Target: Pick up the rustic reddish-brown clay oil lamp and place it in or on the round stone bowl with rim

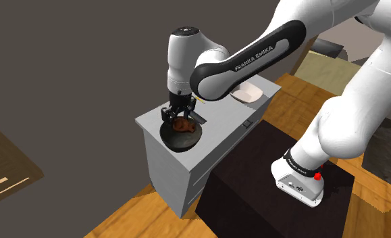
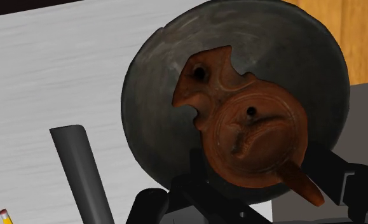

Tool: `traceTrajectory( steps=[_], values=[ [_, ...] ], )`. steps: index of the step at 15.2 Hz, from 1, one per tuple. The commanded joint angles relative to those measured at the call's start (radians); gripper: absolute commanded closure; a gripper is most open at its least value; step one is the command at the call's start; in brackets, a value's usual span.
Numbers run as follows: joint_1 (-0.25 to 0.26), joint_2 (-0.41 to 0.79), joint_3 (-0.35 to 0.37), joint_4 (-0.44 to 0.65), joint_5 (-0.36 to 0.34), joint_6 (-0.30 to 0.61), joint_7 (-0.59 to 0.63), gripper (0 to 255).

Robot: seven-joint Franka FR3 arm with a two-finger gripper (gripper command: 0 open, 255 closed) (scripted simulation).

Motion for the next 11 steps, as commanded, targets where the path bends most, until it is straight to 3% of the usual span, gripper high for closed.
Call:
traceTrajectory(
  steps=[1, 8, 9, 11],
  values=[
    [0.0, 0.012, -0.001, -0.008, -0.007, 0.02, 0.005, 255],
    [0.0, 0.012, -0.001, -0.008, -0.007, 0.02, 0.005, 255],
    [0.0, 0.012, -0.001, -0.008, -0.007, 0.02, 0.005, 0],
    [0.0, 0.012, -0.001, -0.008, -0.007, 0.02, 0.005, 0]
  ],
)
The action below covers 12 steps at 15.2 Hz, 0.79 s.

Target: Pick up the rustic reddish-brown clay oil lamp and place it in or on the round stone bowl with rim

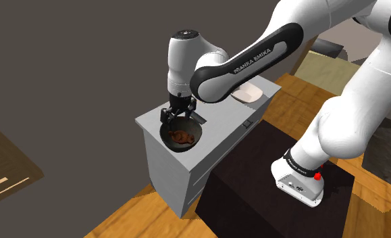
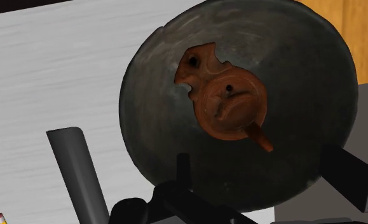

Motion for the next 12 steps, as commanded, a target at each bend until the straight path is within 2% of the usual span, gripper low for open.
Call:
traceTrajectory(
  steps=[1, 3, 7, 12],
  values=[
    [0.0, 0.0, 0.0, 0.0, 0.0, 0.0, 0.0, 0],
    [0.0, 0.0, 0.0, 0.0, 0.0, 0.0, 0.0, 0],
    [-0.003, -0.081, 0.003, 0.05, 0.042, -0.124, -0.03, 0],
    [-0.002, -0.081, 0.002, 0.05, 0.042, -0.124, -0.03, 0]
  ],
)
